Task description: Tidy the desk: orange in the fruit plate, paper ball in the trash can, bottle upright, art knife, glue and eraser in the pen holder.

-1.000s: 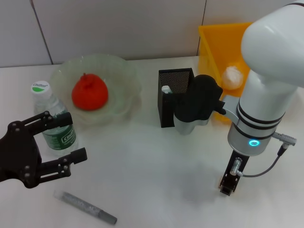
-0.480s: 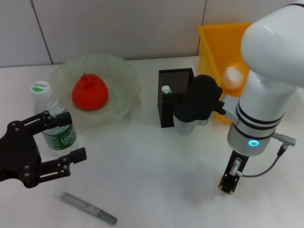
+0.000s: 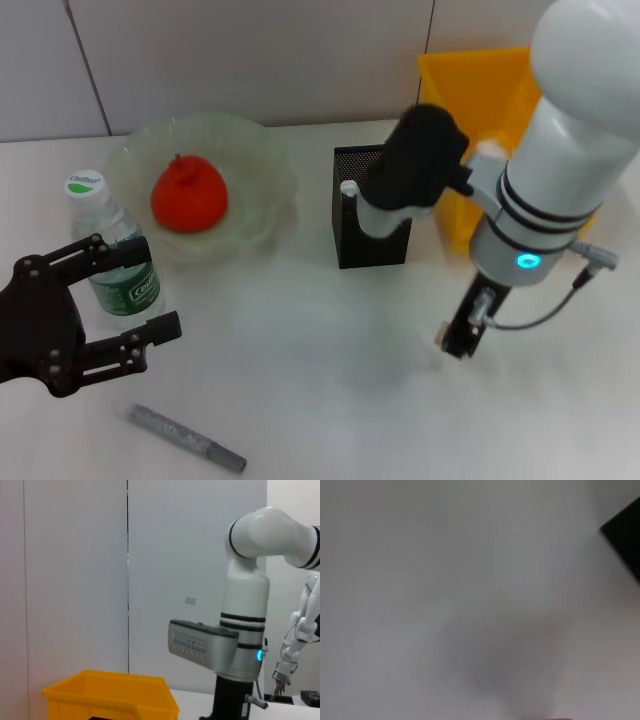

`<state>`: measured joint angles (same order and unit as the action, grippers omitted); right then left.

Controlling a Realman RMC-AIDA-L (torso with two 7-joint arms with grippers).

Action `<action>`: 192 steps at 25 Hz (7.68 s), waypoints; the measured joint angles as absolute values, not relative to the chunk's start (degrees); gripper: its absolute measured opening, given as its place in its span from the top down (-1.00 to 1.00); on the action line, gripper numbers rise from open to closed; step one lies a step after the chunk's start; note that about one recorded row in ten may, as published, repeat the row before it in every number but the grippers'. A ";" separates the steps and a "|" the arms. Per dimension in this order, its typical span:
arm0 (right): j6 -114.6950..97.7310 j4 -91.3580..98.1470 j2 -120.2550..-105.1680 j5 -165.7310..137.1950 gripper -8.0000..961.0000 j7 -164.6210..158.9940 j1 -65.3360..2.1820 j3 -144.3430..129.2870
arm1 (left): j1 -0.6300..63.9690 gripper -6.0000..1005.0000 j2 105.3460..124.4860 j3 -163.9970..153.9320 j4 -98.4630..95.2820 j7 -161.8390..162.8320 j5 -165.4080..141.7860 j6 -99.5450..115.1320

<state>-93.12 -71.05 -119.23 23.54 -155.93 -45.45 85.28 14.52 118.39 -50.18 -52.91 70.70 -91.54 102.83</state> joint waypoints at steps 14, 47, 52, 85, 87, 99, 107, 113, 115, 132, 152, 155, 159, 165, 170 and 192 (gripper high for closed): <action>-88.84 -80.79 -119.09 23.05 0.43 -153.75 -45.38 90.34 | 15.79 -0.49 118.48 -50.19 -51.60 70.66 -91.49 102.41; -75.46 -83.25 -119.00 37.81 0.38 -141.34 -40.16 106.72 | 15.91 -0.47 118.47 -50.09 -50.10 70.66 -91.32 102.46; -74.22 -79.77 -119.00 41.08 0.37 -137.35 -38.84 110.37 | 15.41 -0.46 118.47 -50.10 -50.10 70.66 -90.91 102.56; -71.53 -57.86 -117.30 55.65 0.31 -113.67 -39.38 130.88 | 16.09 -0.45 118.51 -50.29 -50.31 70.30 -90.79 103.24; -71.42 -58.50 -117.13 53.55 0.30 -116.86 -40.85 129.02 | 16.36 -0.45 118.54 -50.45 -50.24 69.94 -90.69 103.26; -73.32 -67.59 -116.95 40.81 0.28 -134.17 -44.58 118.92 | 16.69 -0.44 118.56 -50.65 -50.10 70.04 -90.13 103.37; -75.37 -67.46 -117.02 39.64 0.27 -135.88 -44.71 118.86 | 16.41 -0.43 118.57 -50.62 -50.10 69.86 -90.08 103.43; -74.23 -65.98 -117.12 39.59 0.26 -135.69 -44.44 117.94 | 16.31 -0.43 118.58 -50.62 -50.10 69.81 -90.08 103.51; -73.13 -65.21 -117.13 39.57 0.25 -135.63 -44.44 116.92 | 16.32 -0.43 118.61 -50.62 -50.08 69.80 -90.08 103.54; -67.08 -62.82 -117.46 40.08 0.22 -135.56 -45.34 112.15 | 16.26 -0.42 118.65 -50.62 -50.01 69.87 -90.02 104.07; -65.18 -62.95 -117.51 46.35 -0.25 -131.61 -43.09 112.84 | 15.80 -0.41 118.56 -50.27 -50.01 69.84 -89.99 104.16; -64.18 -63.12 -117.51 50.52 -0.34 -128.38 -41.52 113.01 | 15.54 -0.41 118.56 -50.20 -50.01 69.84 -90.00 104.21; -63.40 -63.80 -117.58 55.18 -0.44 -124.64 -39.12 113.03 | 15.37 -0.41 118.56 -50.16 -50.01 70.12 -89.39 104.25; -62.73 -65.71 -118.97 63.42 -0.53 -116.81 -34.36 114.96 | 15.09 -0.40 118.47 -49.61 -49.67 70.37 -88.54 103.89; -64.14 -66.32 -119.05 75.32 -0.53 -108.07 -28.94 115.63 | 14.69 -0.40 118.42 -47.83 -48.18 70.42 -87.90 103.85; -87.56 -52.53 -118.95 91.34 -0.53 -82.96 -22.96 123.39 | 14.46 -0.39 118.37 -45.70 -40.23 69.32 -87.44 100.12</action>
